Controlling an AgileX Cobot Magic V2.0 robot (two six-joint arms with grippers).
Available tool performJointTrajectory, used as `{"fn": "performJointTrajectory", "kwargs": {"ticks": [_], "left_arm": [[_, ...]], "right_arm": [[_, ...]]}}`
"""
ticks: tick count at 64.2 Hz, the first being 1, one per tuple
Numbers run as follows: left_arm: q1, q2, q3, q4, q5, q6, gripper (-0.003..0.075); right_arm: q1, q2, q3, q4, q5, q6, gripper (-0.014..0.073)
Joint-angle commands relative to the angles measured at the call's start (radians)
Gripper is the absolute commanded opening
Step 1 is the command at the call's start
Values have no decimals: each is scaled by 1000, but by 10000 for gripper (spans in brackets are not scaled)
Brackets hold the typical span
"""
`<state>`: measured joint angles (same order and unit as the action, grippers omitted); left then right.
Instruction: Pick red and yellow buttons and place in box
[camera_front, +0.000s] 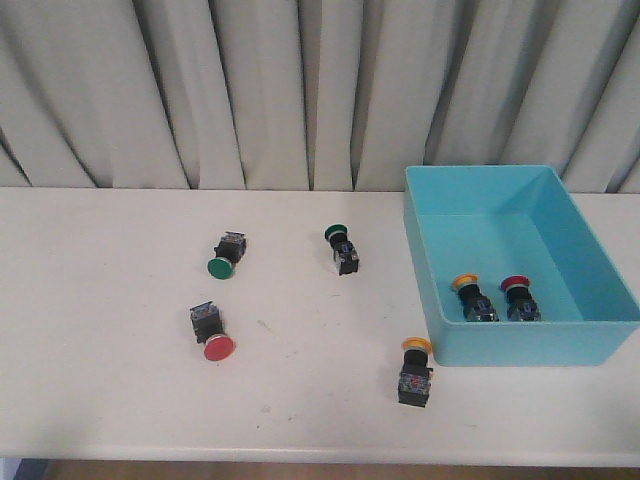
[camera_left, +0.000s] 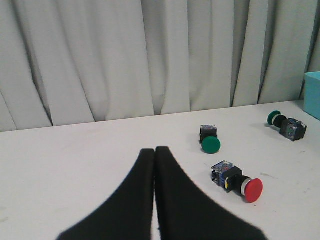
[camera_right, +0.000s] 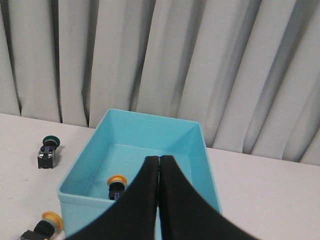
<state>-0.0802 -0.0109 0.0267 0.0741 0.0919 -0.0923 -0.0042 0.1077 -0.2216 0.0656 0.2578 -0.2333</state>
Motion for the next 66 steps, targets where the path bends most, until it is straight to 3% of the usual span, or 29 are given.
{"fn": "performJointTrajectory", "kwargs": {"ticks": [1, 21, 66], "left_arm": [[2, -15, 47, -2, -81, -9, -7], [2, -15, 47, -2, -81, -9, -7], [2, -13, 48, -2, -81, -9, -7]], "right_arm": [[-6, -2, 28, -1, -117, 23, -6], [-3, -120, 261, -24, -338, 120, -4], [-3, -130, 259, -83, -288, 174, -3]]}}
